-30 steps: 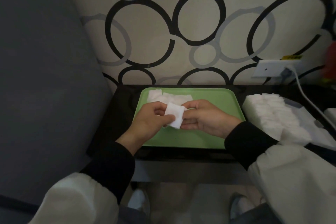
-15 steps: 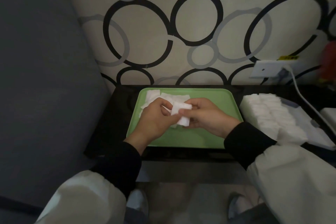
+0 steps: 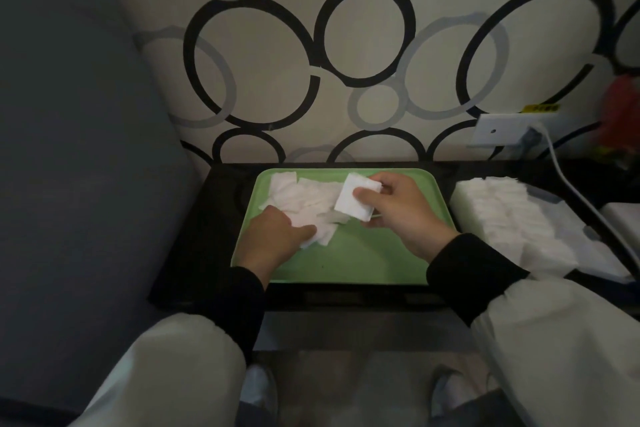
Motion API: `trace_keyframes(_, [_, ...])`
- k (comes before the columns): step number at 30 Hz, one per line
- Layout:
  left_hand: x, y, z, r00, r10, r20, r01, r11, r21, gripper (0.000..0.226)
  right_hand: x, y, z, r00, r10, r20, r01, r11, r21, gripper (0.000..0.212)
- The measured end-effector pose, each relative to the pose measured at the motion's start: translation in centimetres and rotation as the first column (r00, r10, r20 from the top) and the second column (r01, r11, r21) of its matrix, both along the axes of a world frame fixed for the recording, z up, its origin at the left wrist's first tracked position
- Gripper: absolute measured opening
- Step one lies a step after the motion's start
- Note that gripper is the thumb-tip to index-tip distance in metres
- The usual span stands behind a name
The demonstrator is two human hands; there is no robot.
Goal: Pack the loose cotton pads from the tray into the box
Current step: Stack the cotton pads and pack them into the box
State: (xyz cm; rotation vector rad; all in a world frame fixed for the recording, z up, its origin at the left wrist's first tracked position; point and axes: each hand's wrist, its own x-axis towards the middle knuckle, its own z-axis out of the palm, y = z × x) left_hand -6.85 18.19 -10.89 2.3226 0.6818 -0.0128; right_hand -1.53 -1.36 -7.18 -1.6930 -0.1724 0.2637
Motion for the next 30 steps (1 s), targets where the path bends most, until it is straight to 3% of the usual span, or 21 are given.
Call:
trace_keyframes(3, [0.1, -0.5, 0.0, 1.0, 0.013, 0.003, -0.013, 1.0, 0.006, 0.055, 0.0, 0.2, -0.2, 1.0, 0.02, -0.004, -0.02, 1.0, 0.003, 0.009])
trace_keyframes(5, [0.2, -0.7, 0.1, 0.999, 0.019, 0.025, -0.019, 1.0, -0.016, 0.045, 0.1, 0.2, -0.3, 1.0, 0.019, -0.002, -0.019, 1.0, -0.004, 0.012])
trace_keyframes(7, [0.5, -0.7, 0.2, 0.998, 0.029, 0.057, -0.024, 0.995, -0.098, 0.032, 0.2, 0.0, -0.4, 1.0, 0.015, -0.005, -0.015, 1.0, -0.018, 0.013])
trace_keyframes(9, [0.6, -0.6, 0.6, 0.994, 0.076, 0.079, -0.054, 0.967, -0.249, 0.033, 0.4, -0.2, -0.5, 1.0, 0.012, -0.016, -0.013, 0.998, -0.059, 0.014])
trace_keyframes(13, [-0.4, -1.1, 2.2, 0.972, 0.095, 0.213, 0.045, 0.818, -0.573, 0.028, 0.6, -0.7, -0.8, 0.997, 0.029, -0.07, -0.04, 0.986, -0.162, 0.014])
trace_keyframes(16, [-1.4, -2.0, 3.6, 0.946, 0.044, 0.322, 0.189, 0.729, -0.657, 0.026, 0.5, -0.6, -0.8, 0.989, 0.08, -0.121, -0.102, 0.977, -0.187, 0.01])
trace_keyframes(20, [-1.5, -3.1, 3.8, 0.928, 0.076, 0.365, 0.239, 0.63, -0.739, 0.035, -0.1, 0.0, -0.8, 0.976, 0.143, -0.165, -0.16, 0.983, -0.094, 0.017])
trace_keyframes(23, [-1.4, -3.3, 3.6, 0.931, 0.101, 0.351, 0.209, 0.641, -0.739, 0.039, -0.5, 0.4, -0.5, 0.965, 0.179, -0.193, -0.18, 0.984, 0.01, 0.025])
trace_keyframes(30, [-1.2, -3.6, 3.3, 0.934, 0.089, 0.347, 0.176, 0.731, -0.66, 0.036, -0.8, 0.2, 0.1, 0.95, 0.214, -0.229, -0.189, 0.974, 0.127, 0.016])
